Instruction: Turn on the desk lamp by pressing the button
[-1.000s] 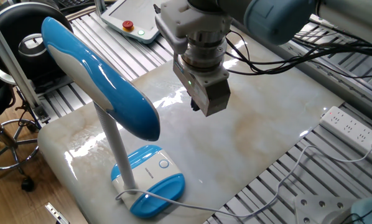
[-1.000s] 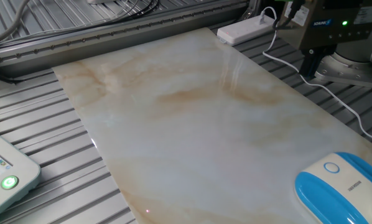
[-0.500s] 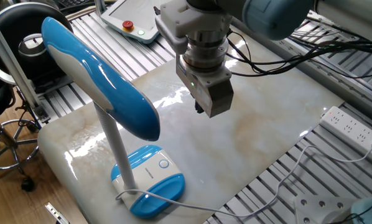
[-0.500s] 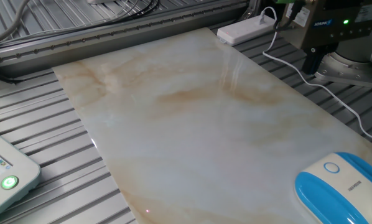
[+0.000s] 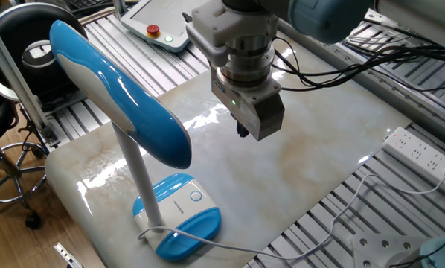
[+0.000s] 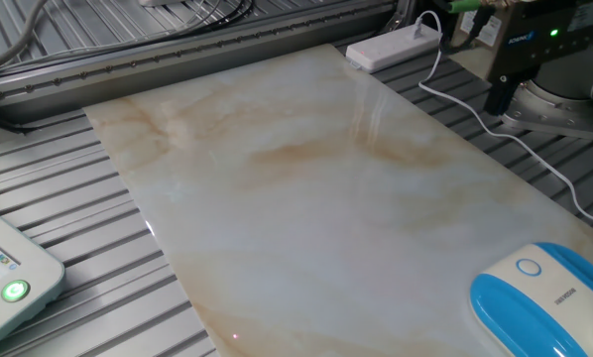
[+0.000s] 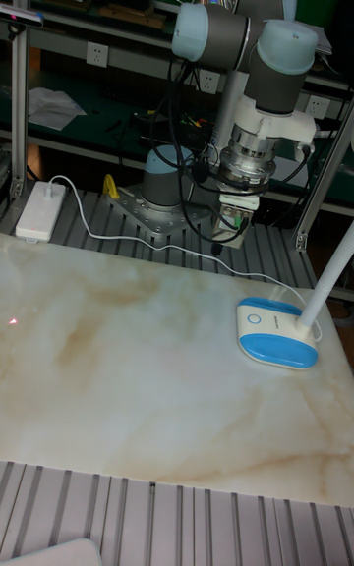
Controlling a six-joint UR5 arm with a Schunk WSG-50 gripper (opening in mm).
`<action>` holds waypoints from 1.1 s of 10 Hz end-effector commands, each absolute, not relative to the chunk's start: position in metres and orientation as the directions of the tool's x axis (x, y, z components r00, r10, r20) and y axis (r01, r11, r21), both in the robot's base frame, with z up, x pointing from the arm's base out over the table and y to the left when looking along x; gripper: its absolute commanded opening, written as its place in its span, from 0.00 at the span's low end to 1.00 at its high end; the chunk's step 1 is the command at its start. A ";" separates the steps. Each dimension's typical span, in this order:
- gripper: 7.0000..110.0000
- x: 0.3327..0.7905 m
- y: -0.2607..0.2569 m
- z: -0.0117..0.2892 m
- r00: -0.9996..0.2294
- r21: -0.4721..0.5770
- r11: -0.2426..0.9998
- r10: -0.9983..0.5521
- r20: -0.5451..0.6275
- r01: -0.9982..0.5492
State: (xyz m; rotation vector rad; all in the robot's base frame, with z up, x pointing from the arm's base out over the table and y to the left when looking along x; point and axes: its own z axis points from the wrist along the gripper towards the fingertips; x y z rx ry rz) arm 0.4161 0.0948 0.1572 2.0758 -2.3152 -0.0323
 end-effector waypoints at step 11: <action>0.00 0.416 0.175 0.151 -0.189 0.094 0.178 -0.972 -0.139 -0.980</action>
